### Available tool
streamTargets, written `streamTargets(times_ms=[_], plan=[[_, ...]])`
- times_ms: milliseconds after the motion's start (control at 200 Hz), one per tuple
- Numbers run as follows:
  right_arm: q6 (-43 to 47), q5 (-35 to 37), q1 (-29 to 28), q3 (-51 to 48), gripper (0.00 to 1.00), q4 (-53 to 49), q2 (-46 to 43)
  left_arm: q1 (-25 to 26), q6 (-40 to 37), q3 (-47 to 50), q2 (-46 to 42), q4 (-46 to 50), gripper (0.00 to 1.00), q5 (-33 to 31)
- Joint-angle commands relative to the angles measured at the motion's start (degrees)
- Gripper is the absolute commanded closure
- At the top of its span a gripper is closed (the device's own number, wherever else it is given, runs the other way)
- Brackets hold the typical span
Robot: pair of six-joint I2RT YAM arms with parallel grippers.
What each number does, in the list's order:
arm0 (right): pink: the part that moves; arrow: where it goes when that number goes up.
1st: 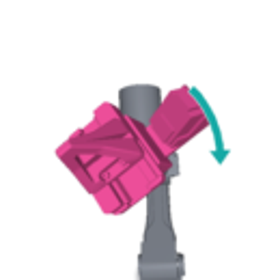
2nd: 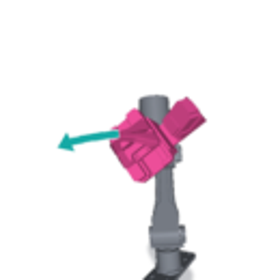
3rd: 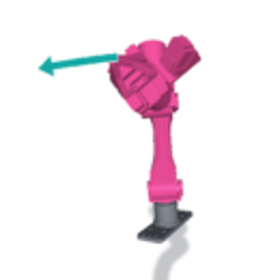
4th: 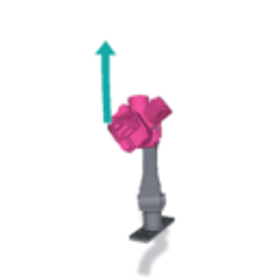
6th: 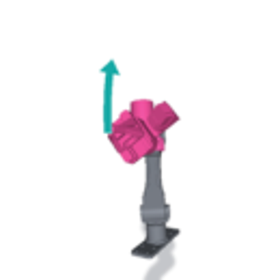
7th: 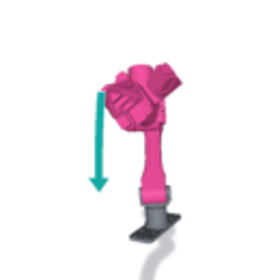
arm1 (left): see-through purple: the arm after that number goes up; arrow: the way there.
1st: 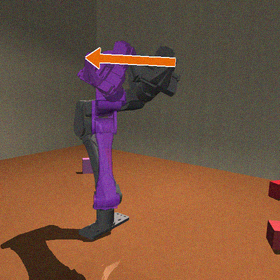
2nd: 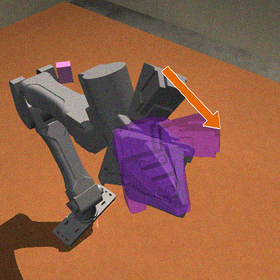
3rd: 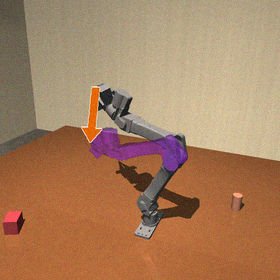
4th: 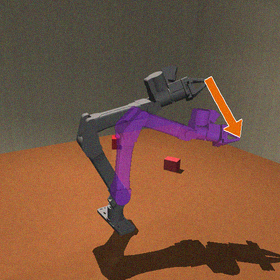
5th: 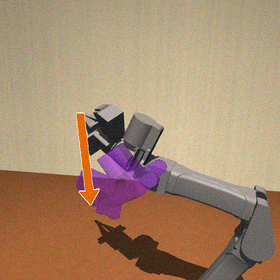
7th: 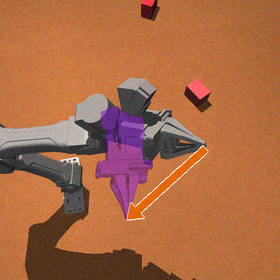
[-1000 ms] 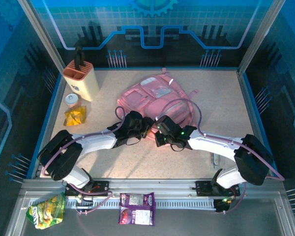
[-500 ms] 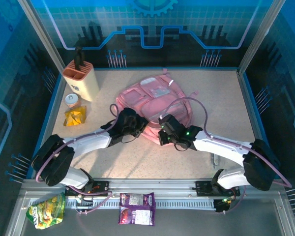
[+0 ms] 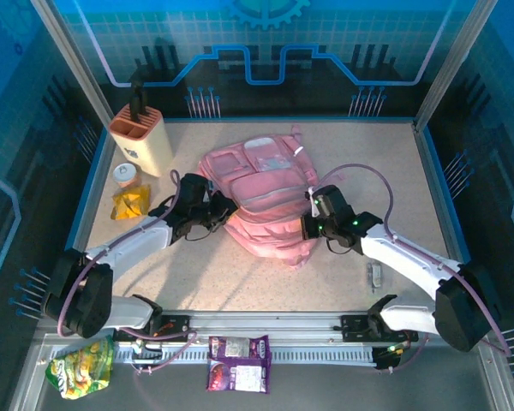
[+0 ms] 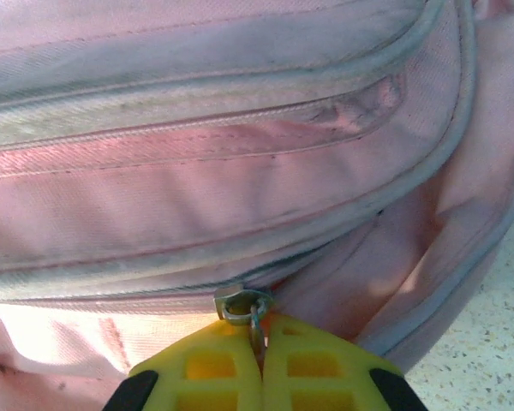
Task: Pack the student bag
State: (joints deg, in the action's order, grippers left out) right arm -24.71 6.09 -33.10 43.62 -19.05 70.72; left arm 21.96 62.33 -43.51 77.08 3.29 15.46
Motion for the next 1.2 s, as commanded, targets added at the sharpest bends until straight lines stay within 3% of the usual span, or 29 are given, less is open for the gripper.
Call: streamTargets(times_ms=[0, 160, 300, 380, 555, 650, 760, 895, 1031, 1196], plan=[[3.2, 2.6, -1.0, 1.4, 1.00, -7.0, -1.6, -3.9, -5.7, -4.1, 2.3, 1.5, 1.00, -3.8], [2.0, 2.8, -8.4, 3.3, 1.00, -7.1, -1.5, -4.2, -8.7, -10.3, 8.4, 0.3, 1.00, -0.9], [-3.1, -2.5, -12.5, 3.7, 1.00, -1.3, 0.2, -5.1, -13.6, -18.2, 14.2, 4.4, 0.78, 0.8], [-4.8, -3.3, -12.9, 4.1, 1.00, 1.0, 1.8, -5.4, -14.1, -19.6, 15.2, 5.3, 0.60, 4.2], [-5.0, 0.1, -13.1, 4.2, 1.00, 0.1, 3.9, -5.0, -5.6, -8.7, 7.5, 0.4, 0.46, 2.7], [-5.7, -0.2, -13.2, 3.7, 1.00, 0.8, 4.7, -2.4, 0.3, -3.3, 2.9, -3.2, 0.42, 1.5], [-6.0, -0.5, -13.3, 3.9, 1.00, 1.5, 5.0, 4.0, 6.2, -0.9, -0.9, -3.8, 0.36, -3.7], [-5.9, 0.3, -13.4, 3.6, 1.00, 1.5, 5.0, 10.3, 13.9, 2.0, -1.1, -9.5, 0.33, -7.3], [-6.3, 0.2, -13.3, 2.9, 1.00, 2.1, 4.5, 15.8, 20.9, 3.3, 1.2, -13.3, 0.35, -13.3], [-6.7, 0.0, -13.3, 2.3, 1.00, 3.0, 4.5, 19.4, 24.8, 2.3, 4.7, -15.4, 0.40, -16.2]])
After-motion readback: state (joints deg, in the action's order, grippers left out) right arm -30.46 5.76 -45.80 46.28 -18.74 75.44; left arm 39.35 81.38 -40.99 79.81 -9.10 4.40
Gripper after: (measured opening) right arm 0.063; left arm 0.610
